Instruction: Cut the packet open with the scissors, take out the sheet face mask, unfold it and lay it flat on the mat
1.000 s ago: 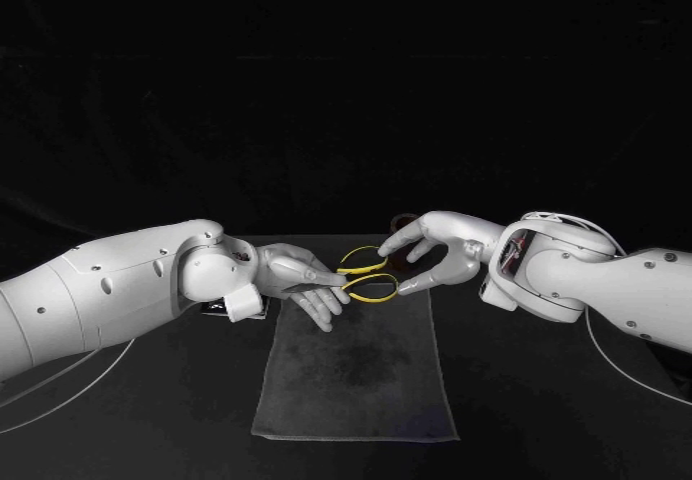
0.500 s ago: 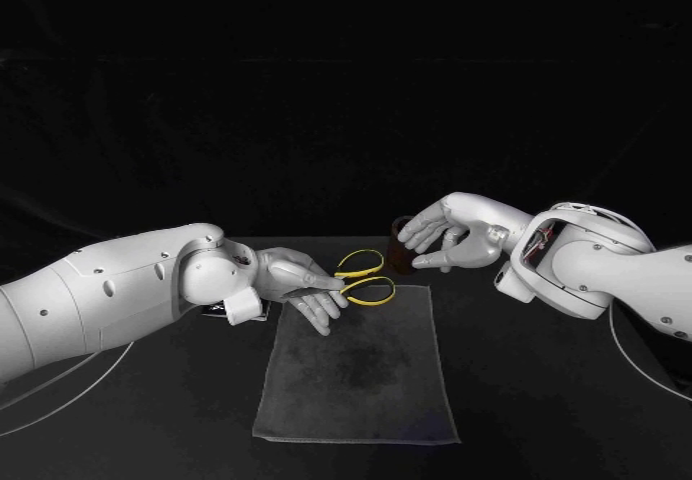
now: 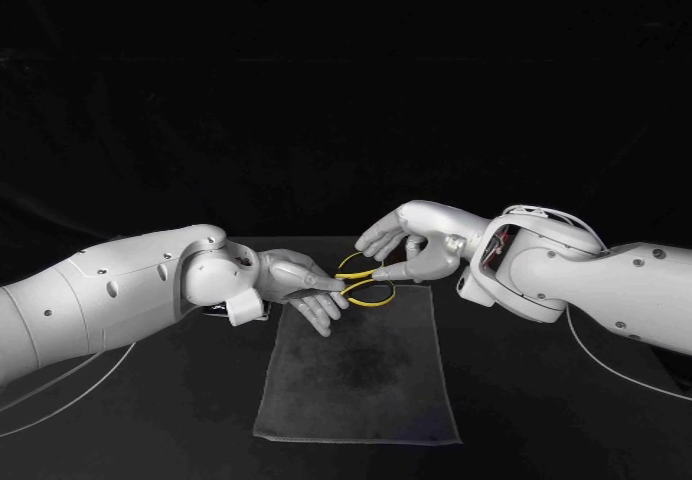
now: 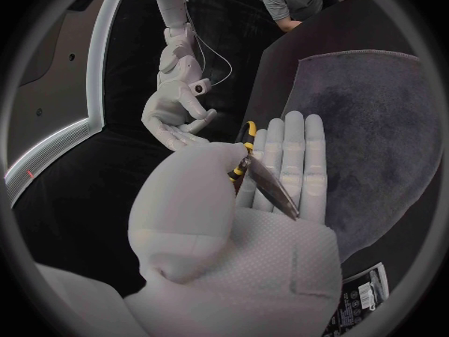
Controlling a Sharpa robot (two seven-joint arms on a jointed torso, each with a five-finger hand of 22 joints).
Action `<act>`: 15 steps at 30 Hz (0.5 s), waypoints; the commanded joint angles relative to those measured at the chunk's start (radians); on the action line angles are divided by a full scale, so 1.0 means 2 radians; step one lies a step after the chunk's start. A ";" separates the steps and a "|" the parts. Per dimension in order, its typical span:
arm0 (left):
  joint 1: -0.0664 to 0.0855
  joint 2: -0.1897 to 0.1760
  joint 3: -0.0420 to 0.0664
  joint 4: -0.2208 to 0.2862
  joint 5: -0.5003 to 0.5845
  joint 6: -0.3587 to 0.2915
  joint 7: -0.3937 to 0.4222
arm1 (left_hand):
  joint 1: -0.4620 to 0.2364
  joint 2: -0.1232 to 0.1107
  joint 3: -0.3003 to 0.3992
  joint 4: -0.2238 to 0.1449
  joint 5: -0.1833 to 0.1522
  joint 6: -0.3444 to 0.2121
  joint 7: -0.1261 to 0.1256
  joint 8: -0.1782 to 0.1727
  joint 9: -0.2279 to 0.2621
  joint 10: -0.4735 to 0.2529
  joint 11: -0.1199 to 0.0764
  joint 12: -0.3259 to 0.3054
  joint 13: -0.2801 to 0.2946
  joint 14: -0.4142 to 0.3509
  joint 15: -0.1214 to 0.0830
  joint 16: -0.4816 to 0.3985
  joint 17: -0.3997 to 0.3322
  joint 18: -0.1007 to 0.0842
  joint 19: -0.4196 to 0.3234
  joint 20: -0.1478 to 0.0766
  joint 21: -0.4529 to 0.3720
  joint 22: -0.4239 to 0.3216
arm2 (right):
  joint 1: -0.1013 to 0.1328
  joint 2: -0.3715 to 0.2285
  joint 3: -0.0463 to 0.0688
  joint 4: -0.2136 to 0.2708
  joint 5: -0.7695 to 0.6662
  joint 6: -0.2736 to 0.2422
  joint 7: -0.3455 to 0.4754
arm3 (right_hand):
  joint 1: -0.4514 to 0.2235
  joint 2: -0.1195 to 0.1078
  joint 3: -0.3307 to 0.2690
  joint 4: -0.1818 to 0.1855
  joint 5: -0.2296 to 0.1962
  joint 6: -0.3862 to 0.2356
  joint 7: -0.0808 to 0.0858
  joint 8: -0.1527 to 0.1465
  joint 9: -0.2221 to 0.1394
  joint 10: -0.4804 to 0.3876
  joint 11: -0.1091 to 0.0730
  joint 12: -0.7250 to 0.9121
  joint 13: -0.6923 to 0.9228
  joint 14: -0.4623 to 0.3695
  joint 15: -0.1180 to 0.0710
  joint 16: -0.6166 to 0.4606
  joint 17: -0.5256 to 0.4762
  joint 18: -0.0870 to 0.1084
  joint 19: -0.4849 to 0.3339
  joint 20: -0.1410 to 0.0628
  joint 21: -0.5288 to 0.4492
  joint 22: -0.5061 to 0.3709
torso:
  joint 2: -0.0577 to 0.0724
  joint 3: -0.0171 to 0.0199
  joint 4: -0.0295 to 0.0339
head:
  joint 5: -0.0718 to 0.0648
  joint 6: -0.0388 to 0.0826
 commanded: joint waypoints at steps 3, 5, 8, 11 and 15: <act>0.000 0.001 0.000 0.001 0.001 0.002 0.003 | -0.001 0.003 0.028 -0.026 0.002 0.005 -0.001 0.002 0.000 0.003 0.000 0.001 0.001 0.001 -0.003 -0.002 0.000 0.006 0.002 0.000 0.003 0.000 | -0.005 0.018 -0.001 -0.010 -0.076 0.032 -0.032 | -0.012 0.000 -0.007 -0.004 0.005 -0.013 -0.001 -0.001 -0.003 -0.019 -0.002 -0.002 0.000 -0.012 -0.001 -0.012 -0.004 0.002 0.007 0.001 0.009 0.006 | 0.000 -0.0007 0.0005 | 0.000 -0.002; 0.000 0.001 0.000 0.001 0.001 0.002 0.002 | -0.001 0.003 0.028 -0.026 0.002 0.005 -0.001 0.002 0.000 0.003 0.000 0.001 0.001 0.001 -0.003 -0.002 0.000 0.006 0.002 0.000 0.003 0.000 | -0.007 0.023 -0.001 -0.013 -0.086 0.033 -0.036 | -0.014 -0.001 -0.012 -0.005 0.006 -0.017 -0.002 -0.001 -0.003 -0.025 -0.003 -0.002 0.000 -0.018 -0.001 -0.016 -0.005 0.002 0.010 0.001 0.013 0.008 | 0.000 -0.0004 0.0005 | 0.001 -0.002; 0.000 0.001 0.000 0.001 0.001 0.002 0.002 | -0.001 0.003 0.028 -0.026 0.002 0.005 -0.001 0.002 0.000 0.003 0.000 0.001 0.001 0.001 -0.003 -0.002 0.000 0.006 0.002 0.000 0.003 0.000 | -0.009 0.030 -0.002 -0.019 -0.100 0.037 -0.043 | -0.015 0.000 -0.018 -0.005 0.006 -0.019 -0.004 0.000 -0.004 -0.033 -0.006 -0.002 0.000 -0.025 -0.003 -0.020 -0.006 0.003 0.009 0.001 0.014 0.009 | 0.000 -0.0002 0.0002 | 0.001 -0.002; 0.000 0.001 0.000 0.002 0.001 0.003 0.002 | -0.001 0.003 0.028 -0.026 0.002 0.005 -0.001 0.002 0.000 0.003 0.000 0.001 0.001 0.001 -0.003 -0.002 0.000 0.006 0.002 0.000 0.003 0.000 | -0.011 0.036 -0.003 -0.025 -0.109 0.042 -0.049 | -0.014 0.000 -0.022 -0.004 0.003 -0.019 -0.005 0.001 -0.004 -0.037 -0.005 -0.002 0.000 -0.030 -0.001 -0.020 -0.007 0.002 0.007 0.002 0.015 0.010 | 0.000 -0.0004 0.0003 | 0.001 -0.002; 0.000 0.001 0.000 0.002 0.001 0.003 0.002 | -0.003 0.003 0.029 -0.027 0.002 0.004 -0.001 0.003 0.001 0.003 0.000 0.001 0.001 0.002 -0.003 -0.002 0.001 0.006 0.002 -0.001 0.003 0.001 | -0.016 0.043 -0.003 -0.033 -0.120 0.048 -0.055 | -0.014 0.000 -0.024 -0.004 0.003 -0.019 -0.005 0.001 -0.004 -0.035 -0.005 -0.001 0.000 -0.031 -0.001 -0.020 -0.007 0.002 0.007 0.002 0.015 0.010 | 0.000 -0.0001 -0.0007 | 0.002 -0.003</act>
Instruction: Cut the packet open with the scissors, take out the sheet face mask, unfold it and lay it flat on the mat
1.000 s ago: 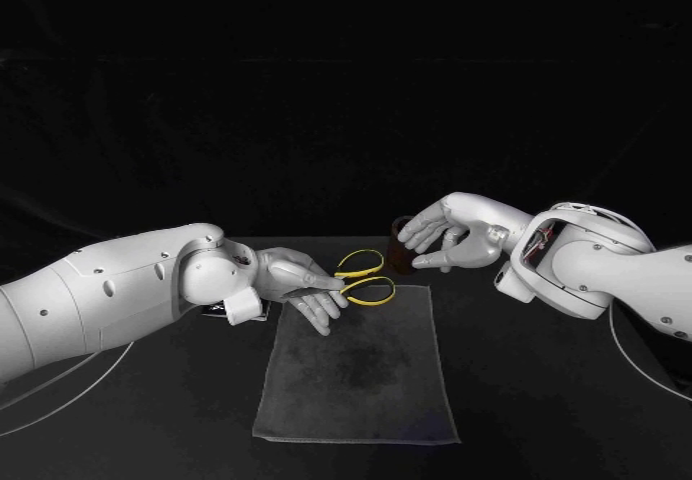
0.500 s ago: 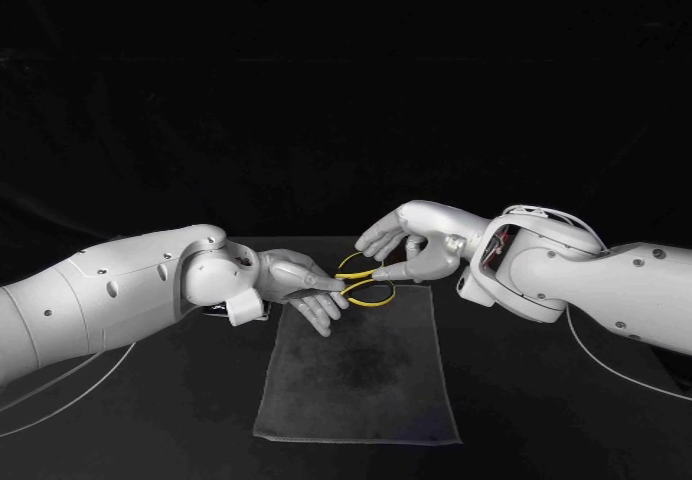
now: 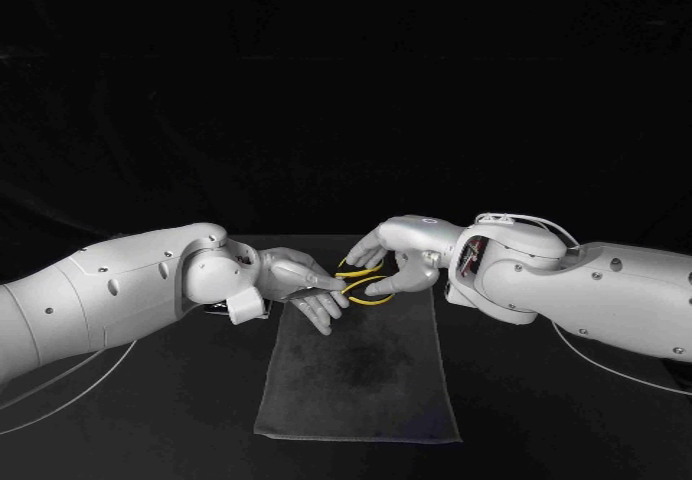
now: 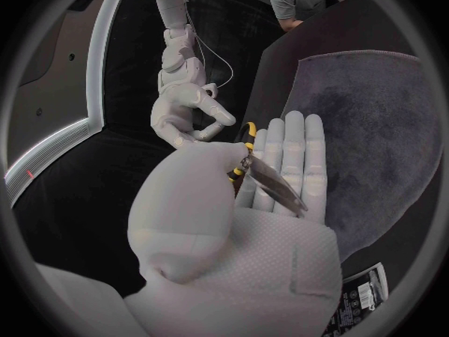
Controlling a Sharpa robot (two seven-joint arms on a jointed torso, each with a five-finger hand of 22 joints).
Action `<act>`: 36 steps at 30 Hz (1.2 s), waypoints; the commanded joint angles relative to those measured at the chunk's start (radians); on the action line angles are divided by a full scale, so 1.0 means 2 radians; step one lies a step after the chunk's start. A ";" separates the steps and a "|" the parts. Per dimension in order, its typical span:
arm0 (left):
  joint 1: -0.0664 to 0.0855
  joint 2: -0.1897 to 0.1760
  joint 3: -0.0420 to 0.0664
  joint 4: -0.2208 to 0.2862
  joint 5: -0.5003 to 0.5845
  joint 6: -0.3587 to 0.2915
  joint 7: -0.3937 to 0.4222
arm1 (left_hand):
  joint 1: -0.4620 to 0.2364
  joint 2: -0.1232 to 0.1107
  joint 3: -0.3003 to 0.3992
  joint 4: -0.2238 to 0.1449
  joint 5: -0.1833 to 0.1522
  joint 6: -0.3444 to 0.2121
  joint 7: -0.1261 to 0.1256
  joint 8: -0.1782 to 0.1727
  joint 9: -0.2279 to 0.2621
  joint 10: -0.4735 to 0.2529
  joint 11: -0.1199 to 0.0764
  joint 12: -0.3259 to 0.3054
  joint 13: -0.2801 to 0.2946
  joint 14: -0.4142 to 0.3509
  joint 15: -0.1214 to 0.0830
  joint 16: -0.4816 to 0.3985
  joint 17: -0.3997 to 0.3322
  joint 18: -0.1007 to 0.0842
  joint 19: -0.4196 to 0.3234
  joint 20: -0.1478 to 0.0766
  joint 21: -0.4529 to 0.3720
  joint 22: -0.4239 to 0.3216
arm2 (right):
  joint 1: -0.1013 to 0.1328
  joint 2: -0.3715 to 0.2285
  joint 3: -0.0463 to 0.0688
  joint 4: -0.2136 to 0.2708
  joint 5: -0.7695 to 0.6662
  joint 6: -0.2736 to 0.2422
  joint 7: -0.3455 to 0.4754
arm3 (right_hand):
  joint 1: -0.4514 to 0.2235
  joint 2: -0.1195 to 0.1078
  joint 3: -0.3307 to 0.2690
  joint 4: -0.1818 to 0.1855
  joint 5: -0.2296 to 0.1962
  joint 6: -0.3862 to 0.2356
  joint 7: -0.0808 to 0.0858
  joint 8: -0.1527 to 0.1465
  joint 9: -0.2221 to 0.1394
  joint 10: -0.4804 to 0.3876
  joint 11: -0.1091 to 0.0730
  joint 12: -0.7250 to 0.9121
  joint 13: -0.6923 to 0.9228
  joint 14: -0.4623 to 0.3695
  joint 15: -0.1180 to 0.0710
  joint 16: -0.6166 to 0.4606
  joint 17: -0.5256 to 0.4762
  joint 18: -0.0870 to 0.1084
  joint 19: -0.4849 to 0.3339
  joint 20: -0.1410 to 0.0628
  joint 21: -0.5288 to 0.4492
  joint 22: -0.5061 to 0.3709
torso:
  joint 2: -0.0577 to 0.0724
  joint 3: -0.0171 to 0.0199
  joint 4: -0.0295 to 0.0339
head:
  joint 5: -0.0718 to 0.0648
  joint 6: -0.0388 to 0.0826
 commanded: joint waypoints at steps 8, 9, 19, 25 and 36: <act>0.000 0.000 0.001 0.003 0.001 0.005 0.003 | 0.000 0.005 0.016 -0.013 0.002 0.003 -0.002 0.002 0.001 0.004 0.000 0.001 0.001 0.001 -0.004 -0.002 0.001 0.005 0.002 -0.001 0.003 0.001 | -0.008 0.013 -0.001 -0.024 -0.041 0.015 -0.023 | -0.004 0.003 -0.006 0.002 0.000 0.002 0.002 0.003 0.001 0.008 0.002 0.000 0.001 -0.004 0.001 -0.002 0.000 0.002 -0.002 0.003 0.004 0.002 | 0.000 0.0009 -0.0002 | 0.000 -0.002; 0.000 0.000 0.001 0.003 0.001 0.006 0.003 | 0.000 0.005 0.016 -0.013 0.002 0.003 -0.002 0.002 0.001 0.004 0.000 0.001 0.001 0.001 -0.004 -0.002 0.001 0.005 0.002 -0.001 0.003 0.001 | -0.009 0.014 -0.001 -0.025 -0.041 0.014 -0.023 | -0.004 0.003 -0.006 0.002 0.000 0.002 0.003 0.004 0.001 0.009 0.003 0.000 0.001 -0.003 0.001 -0.002 0.000 0.002 -0.002 0.003 0.004 0.002 | 0.001 0.0008 0.0000 | 0.000 -0.002; 0.000 0.000 0.001 0.005 0.001 0.009 0.002 | 0.000 0.005 0.016 -0.013 0.002 0.003 -0.002 0.002 0.001 0.004 0.000 0.001 0.001 0.001 -0.004 -0.002 0.001 0.005 0.002 -0.001 0.003 0.001 | -0.012 0.021 -0.001 -0.036 -0.043 0.013 -0.022 | -0.002 0.006 -0.005 0.002 0.001 0.005 0.003 0.005 0.001 0.013 0.003 0.001 0.001 -0.002 0.001 -0.001 0.001 0.002 -0.002 0.003 0.005 0.003 | 0.000 0.0005 -0.0001 | 0.000 -0.003; 0.000 0.000 0.001 0.006 0.001 0.010 0.003 | 0.000 0.005 0.016 -0.013 0.002 0.003 -0.002 0.002 0.001 0.004 0.000 0.001 0.001 0.001 -0.004 -0.002 0.001 0.005 0.002 -0.001 0.003 0.001 | -0.014 0.027 -0.002 -0.042 -0.043 0.027 -0.024 | -0.002 0.009 -0.004 0.000 -0.002 0.008 0.003 0.007 0.002 0.019 0.003 0.001 0.001 0.001 0.001 0.000 0.001 0.003 -0.002 0.003 0.007 0.004 | 0.000 0.0002 -0.0007 | 0.000 -0.004; 0.000 0.001 0.001 0.005 0.001 0.013 0.004 | -0.001 0.005 0.017 -0.015 0.002 0.003 -0.002 0.003 0.002 0.004 0.000 0.001 0.001 0.001 -0.004 -0.002 0.002 0.005 0.002 -0.001 0.004 0.001 | -0.025 0.044 -0.004 -0.054 -0.052 0.044 -0.031 | -0.004 0.011 -0.004 0.000 -0.005 0.013 0.005 0.010 0.003 0.026 0.004 0.001 0.001 0.006 0.001 0.001 0.002 0.003 -0.003 0.004 0.008 0.005 | 0.000 0.0001 -0.0004 | -0.001 -0.006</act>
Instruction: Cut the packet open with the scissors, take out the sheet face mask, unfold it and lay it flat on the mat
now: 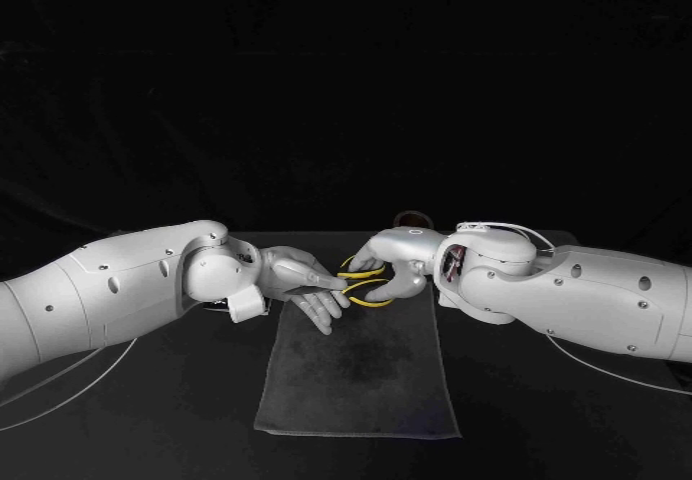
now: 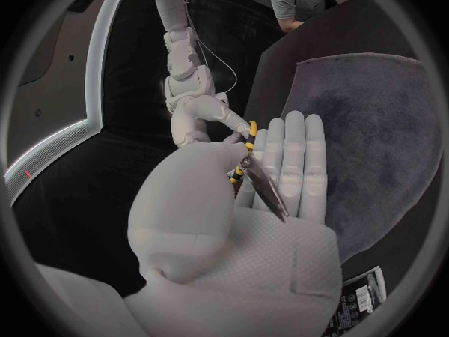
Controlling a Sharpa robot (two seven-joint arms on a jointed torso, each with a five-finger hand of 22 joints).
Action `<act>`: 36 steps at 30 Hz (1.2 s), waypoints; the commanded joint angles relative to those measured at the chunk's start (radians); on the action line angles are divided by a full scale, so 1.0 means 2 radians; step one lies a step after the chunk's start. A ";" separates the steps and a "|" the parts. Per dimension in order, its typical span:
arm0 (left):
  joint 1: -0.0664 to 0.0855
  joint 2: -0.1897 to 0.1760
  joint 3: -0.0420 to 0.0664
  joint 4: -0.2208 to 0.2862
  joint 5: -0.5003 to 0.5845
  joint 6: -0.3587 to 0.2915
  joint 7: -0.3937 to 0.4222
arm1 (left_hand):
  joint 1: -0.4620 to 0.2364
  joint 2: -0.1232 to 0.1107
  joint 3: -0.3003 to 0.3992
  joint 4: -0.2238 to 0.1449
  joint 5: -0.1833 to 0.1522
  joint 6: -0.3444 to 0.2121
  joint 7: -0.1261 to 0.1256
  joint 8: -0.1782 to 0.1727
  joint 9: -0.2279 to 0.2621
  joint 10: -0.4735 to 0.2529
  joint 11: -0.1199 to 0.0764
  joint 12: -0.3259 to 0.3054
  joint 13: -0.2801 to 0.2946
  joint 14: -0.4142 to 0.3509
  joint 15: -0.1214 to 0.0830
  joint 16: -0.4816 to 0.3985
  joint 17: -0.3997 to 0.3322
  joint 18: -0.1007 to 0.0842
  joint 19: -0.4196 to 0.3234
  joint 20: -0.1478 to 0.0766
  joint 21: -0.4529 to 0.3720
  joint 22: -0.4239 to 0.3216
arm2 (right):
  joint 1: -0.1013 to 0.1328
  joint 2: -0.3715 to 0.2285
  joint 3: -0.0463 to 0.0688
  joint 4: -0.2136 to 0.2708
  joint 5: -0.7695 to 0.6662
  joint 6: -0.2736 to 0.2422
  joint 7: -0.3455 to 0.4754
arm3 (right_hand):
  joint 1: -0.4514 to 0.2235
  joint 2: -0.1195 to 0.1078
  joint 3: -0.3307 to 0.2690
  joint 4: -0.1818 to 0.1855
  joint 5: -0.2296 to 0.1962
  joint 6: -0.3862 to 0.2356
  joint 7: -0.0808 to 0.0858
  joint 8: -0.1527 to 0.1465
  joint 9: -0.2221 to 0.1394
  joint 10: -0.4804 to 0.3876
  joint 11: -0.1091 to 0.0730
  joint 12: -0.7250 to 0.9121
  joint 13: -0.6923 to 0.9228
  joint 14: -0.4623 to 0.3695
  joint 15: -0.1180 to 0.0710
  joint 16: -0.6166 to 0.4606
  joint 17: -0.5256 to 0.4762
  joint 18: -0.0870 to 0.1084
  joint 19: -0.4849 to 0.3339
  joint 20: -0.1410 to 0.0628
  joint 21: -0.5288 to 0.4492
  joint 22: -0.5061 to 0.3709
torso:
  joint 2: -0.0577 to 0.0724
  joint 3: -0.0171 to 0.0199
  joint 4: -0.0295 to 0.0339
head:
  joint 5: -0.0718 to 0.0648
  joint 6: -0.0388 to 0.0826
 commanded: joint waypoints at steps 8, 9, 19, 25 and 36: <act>0.001 0.002 0.001 0.002 0.004 0.015 0.007 | -0.001 0.005 0.017 -0.015 0.002 0.002 0.000 0.002 0.000 0.003 0.001 0.001 0.000 0.001 -0.004 -0.002 0.000 0.007 0.003 -0.001 0.002 0.000 | -0.008 0.018 -0.001 -0.015 -0.029 0.015 -0.024 | -0.003 0.009 0.002 -0.005 -0.003 0.009 0.001 0.006 0.002 0.011 0.000 0.001 0.001 0.010 0.001 0.002 0.001 0.004 -0.001 0.003 0.004 0.002 | 0.000 -0.0002 -0.0002 | -0.001 -0.002; 0.001 0.002 0.001 0.002 0.004 0.016 0.007 | -0.002 0.004 0.018 -0.015 0.002 0.002 0.000 0.002 0.001 0.003 0.001 0.001 0.000 0.001 -0.004 -0.002 0.001 0.007 0.003 -0.001 0.002 0.000 | -0.008 0.020 -0.001 -0.017 -0.030 0.014 -0.025 | -0.003 0.010 0.004 -0.006 -0.004 0.010 0.001 0.006 0.002 0.012 0.001 0.001 0.001 0.012 0.001 0.002 0.002 0.004 -0.001 0.003 0.004 0.002 | 0.000 -0.0003 0.0000 | -0.001 -0.002; 0.001 0.002 0.001 0.005 0.005 0.019 0.005 | -0.002 0.004 0.018 -0.015 0.002 0.002 0.000 0.002 0.001 0.003 0.001 0.001 0.000 0.001 -0.004 -0.002 0.001 0.007 0.003 -0.001 0.002 0.000 | -0.011 0.037 -0.002 -0.035 -0.035 0.028 -0.038 | -0.004 0.015 0.009 -0.007 -0.007 0.014 0.000 0.008 0.002 0.018 0.000 0.001 0.000 0.017 0.000 0.003 0.002 0.005 0.000 0.004 0.006 0.003 | 0.000 -0.0007 -0.0003 | -0.002 -0.004; 0.001 0.003 0.001 0.006 0.005 0.020 0.005 | -0.002 0.004 0.018 -0.015 0.002 0.002 0.000 0.002 0.001 0.003 0.001 0.001 0.000 0.001 -0.004 -0.002 0.001 0.007 0.003 -0.001 0.002 0.000 | -0.013 0.045 -0.003 -0.043 -0.036 0.045 -0.042 | -0.009 0.019 0.019 -0.011 -0.007 0.023 -0.004 0.012 0.003 0.030 -0.003 0.001 0.001 0.028 -0.002 0.005 0.003 0.006 0.002 0.003 0.010 0.005 | 0.000 -0.0003 -0.0001 | -0.002 -0.006; 0.001 0.004 0.001 0.006 0.005 0.020 0.006 | -0.003 0.004 0.019 -0.015 0.002 0.001 0.000 0.002 0.001 0.003 0.001 0.000 0.000 0.001 -0.004 -0.002 0.001 0.007 0.002 -0.001 0.002 0.001 | -0.017 0.059 -0.007 -0.049 -0.043 0.065 -0.049 | -0.025 0.021 0.051 -0.013 -0.009 0.044 -0.012 0.018 0.002 0.059 -0.012 0.001 0.000 0.051 -0.010 0.008 0.004 0.007 0.006 -0.003 0.014 0.007 | 0.000 -0.0004 -0.0004 | -0.002 -0.010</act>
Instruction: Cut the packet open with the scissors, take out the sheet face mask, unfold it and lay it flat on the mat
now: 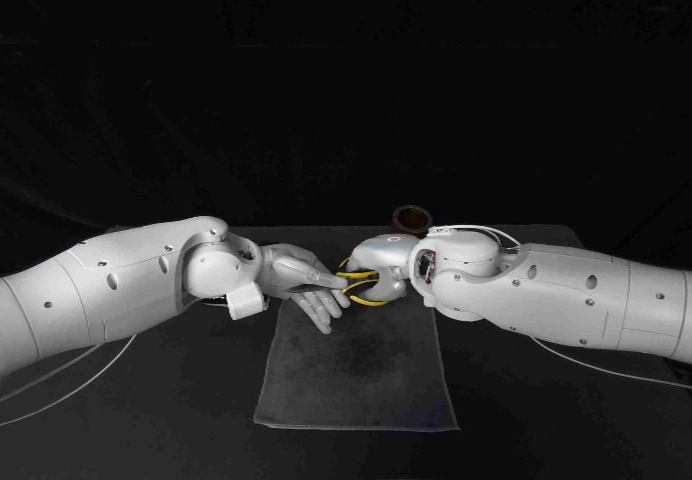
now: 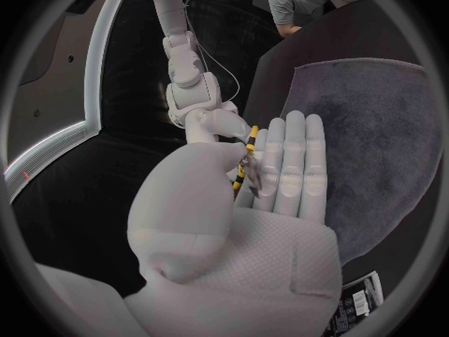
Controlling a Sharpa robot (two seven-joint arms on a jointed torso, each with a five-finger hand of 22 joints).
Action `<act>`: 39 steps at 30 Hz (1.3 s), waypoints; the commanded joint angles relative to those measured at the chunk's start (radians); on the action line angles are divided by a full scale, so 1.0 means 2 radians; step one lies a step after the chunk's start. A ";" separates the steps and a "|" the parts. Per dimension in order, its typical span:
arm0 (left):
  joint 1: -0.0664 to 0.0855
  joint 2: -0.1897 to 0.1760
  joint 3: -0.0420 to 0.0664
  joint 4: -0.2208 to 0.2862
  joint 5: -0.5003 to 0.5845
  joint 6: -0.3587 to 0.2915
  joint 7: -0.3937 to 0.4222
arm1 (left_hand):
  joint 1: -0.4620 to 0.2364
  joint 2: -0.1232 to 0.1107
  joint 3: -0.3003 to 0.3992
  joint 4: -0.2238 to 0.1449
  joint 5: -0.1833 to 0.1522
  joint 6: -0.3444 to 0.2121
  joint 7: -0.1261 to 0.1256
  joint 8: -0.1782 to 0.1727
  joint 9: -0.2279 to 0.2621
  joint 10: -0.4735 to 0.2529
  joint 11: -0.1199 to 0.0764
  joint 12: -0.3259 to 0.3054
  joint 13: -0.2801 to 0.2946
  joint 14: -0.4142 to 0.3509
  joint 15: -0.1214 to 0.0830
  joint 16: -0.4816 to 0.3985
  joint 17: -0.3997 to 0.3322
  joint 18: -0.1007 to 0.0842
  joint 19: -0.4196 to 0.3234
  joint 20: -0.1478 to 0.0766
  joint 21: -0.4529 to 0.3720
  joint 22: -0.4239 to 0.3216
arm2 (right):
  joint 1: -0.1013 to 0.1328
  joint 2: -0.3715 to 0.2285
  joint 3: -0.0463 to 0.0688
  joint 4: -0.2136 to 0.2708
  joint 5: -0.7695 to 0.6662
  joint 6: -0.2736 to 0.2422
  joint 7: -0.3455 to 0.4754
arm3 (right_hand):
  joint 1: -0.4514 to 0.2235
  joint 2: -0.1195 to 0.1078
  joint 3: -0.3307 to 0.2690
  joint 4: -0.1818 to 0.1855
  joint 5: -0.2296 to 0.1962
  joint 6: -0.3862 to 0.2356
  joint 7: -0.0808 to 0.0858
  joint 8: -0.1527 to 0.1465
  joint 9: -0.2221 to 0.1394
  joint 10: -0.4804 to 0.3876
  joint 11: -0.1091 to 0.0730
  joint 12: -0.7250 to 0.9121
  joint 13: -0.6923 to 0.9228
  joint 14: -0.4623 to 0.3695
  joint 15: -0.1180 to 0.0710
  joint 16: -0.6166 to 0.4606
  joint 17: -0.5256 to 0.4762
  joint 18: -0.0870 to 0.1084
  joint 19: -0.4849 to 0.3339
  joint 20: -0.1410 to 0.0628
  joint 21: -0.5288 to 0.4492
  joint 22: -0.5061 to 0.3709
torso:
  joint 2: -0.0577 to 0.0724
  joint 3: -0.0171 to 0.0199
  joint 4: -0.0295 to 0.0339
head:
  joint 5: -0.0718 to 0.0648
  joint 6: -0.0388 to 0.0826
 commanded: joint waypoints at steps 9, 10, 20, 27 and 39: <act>0.002 0.007 0.001 0.002 0.012 0.012 0.010 | -0.001 0.006 0.019 -0.015 0.002 0.003 0.000 0.002 0.001 0.003 0.001 0.000 0.001 0.001 -0.004 -0.002 0.001 0.007 0.002 -0.001 0.002 0.001 | -0.002 0.017 -0.002 -0.004 -0.024 0.026 -0.028 | -0.023 -0.006 0.023 0.004 -0.002 0.014 0.002 0.004 -0.001 0.018 -0.003 0.001 0.000 0.020 -0.001 0.006 0.002 0.002 0.011 0.001 0.012 0.010 | 0.000 -0.0005 -0.0003 | 0.001 -0.002; 0.002 0.008 0.001 0.002 0.012 0.012 0.010 | -0.001 0.006 0.020 -0.016 0.002 0.002 0.000 0.002 0.001 0.003 0.001 0.000 0.001 0.000 -0.004 -0.003 0.001 0.007 0.002 -0.001 0.002 0.001 | -0.002 0.018 -0.002 -0.005 -0.024 0.028 -0.029 | -0.025 -0.007 0.024 0.004 -0.002 0.014 0.002 0.004 -0.001 0.019 -0.003 0.001 0.000 0.021 -0.001 0.006 0.002 0.002 0.011 0.002 0.013 0.012 | 0.000 -0.0006 -0.0001 | 0.001 -0.002; 0.002 0.012 -0.001 0.001 0.014 0.012 0.012 | -0.002 0.006 0.020 -0.016 0.002 0.002 0.000 0.003 0.001 0.002 0.001 0.000 0.001 0.000 -0.004 -0.003 0.001 0.007 0.002 -0.001 0.002 0.001 | -0.002 0.035 -0.005 -0.016 -0.032 0.078 -0.045 | -0.042 -0.018 0.069 0.011 -0.002 0.028 -0.004 0.006 -0.001 0.063 -0.012 0.002 0.000 0.056 -0.008 0.017 0.007 0.005 0.008 -0.004 0.009 0.006 | 0.000 -0.0002 0.0005 | 0.000 -0.004; 0.002 0.013 -0.001 0.002 0.016 0.014 0.014 | -0.002 0.006 0.020 -0.016 0.002 0.002 0.000 0.002 0.001 0.002 0.001 0.000 0.001 0.000 -0.004 -0.003 0.001 0.007 0.002 -0.001 0.002 0.001 | -0.002 0.043 -0.007 -0.019 -0.038 0.096 -0.051 | -0.046 -0.019 0.097 0.012 -0.003 0.035 -0.006 0.011 0.002 0.077 -0.016 0.001 0.000 0.066 -0.012 0.020 0.010 0.005 0.008 -0.009 0.006 0.004 | 0.000 0.0002 0.0001 | 0.000 -0.005; 0.002 0.004 -0.001 0.005 0.028 0.006 0.015 | -0.003 0.006 0.021 -0.016 0.002 0.001 0.000 0.003 0.001 0.002 0.001 0.000 0.000 0.000 -0.004 -0.003 0.001 0.007 0.002 -0.001 0.002 0.001 | -0.003 0.040 -0.007 -0.015 -0.042 0.083 -0.050 | -0.052 0.038 0.187 0.013 -0.058 0.074 -0.020 0.047 0.031 0.157 -0.037 0.011 0.005 0.129 -0.033 0.054 0.042 0.006 0.012 -0.024 0.003 0.002 | 0.000 -0.0002 0.0004 | 0.000 -0.002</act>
